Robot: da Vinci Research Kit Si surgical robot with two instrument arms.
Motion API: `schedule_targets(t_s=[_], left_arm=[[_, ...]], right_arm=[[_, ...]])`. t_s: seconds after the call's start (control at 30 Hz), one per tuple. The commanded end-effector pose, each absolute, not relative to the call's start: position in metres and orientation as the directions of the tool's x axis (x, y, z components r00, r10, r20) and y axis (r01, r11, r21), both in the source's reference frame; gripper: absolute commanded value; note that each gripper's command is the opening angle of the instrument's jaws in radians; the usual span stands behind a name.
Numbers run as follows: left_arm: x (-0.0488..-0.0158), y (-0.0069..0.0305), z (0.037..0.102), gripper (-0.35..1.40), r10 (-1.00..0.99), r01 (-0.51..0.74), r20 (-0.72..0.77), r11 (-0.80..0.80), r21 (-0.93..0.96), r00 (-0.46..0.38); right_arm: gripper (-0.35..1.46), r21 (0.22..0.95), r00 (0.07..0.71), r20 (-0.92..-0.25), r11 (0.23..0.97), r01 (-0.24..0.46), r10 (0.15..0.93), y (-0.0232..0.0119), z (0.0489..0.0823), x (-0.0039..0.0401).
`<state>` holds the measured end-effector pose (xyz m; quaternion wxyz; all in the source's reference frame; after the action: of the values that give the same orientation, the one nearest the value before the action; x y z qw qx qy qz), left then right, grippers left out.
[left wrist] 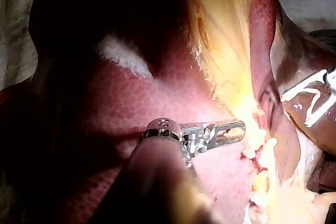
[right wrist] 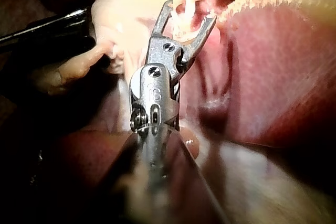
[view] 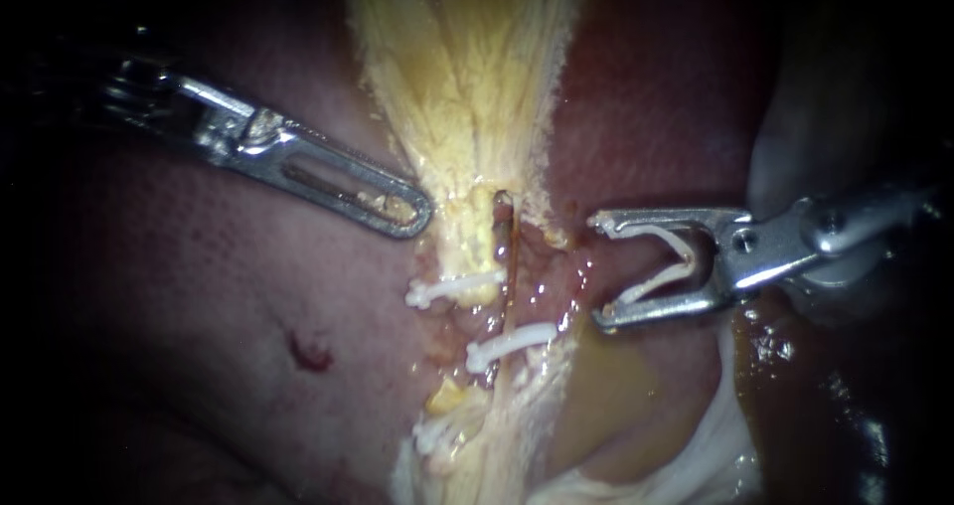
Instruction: Clipping second clip right tube
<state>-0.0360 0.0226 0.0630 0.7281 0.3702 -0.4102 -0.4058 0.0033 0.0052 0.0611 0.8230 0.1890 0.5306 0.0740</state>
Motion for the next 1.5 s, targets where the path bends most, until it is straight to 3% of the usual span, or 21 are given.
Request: schedule_targets(t_s=[0.03, 0.6, 1.0, 1.5], left_arm=[[-0.036, 0.0226, 0.063, -0.35, -0.895, 0.287, 0.297, 0.397, 0.872, 0.334], [-0.0304, 0.0265, 0.0578, -0.35, -0.909, 0.316, 0.284, 0.378, 0.87, 0.305], [-0.03, 0.0267, 0.0576, -0.35, -0.908, 0.319, 0.289, 0.382, 0.867, 0.303], [-0.03, 0.0266, 0.0577, -0.35, -0.908, 0.319, 0.289, 0.383, 0.867, 0.303]], right_arm=[[0.5, 0.389, 0.426, -0.845, 0.918, 0.079, 0.322, 0.0052, 0.0612, 0.0033], [0.5, 0.388, 0.427, -0.845, 0.918, 0.076, 0.322, 0.0052, 0.0611, 0.0033], [0.5, 0.386, 0.424, -0.849, 0.918, 0.093, 0.314, 0.0045, 0.0617, 0.0043], [0.5, 0.535, 0.434, -0.776, 0.842, 0.066, 0.458, 0.0023, 0.0673, 0.0085]])
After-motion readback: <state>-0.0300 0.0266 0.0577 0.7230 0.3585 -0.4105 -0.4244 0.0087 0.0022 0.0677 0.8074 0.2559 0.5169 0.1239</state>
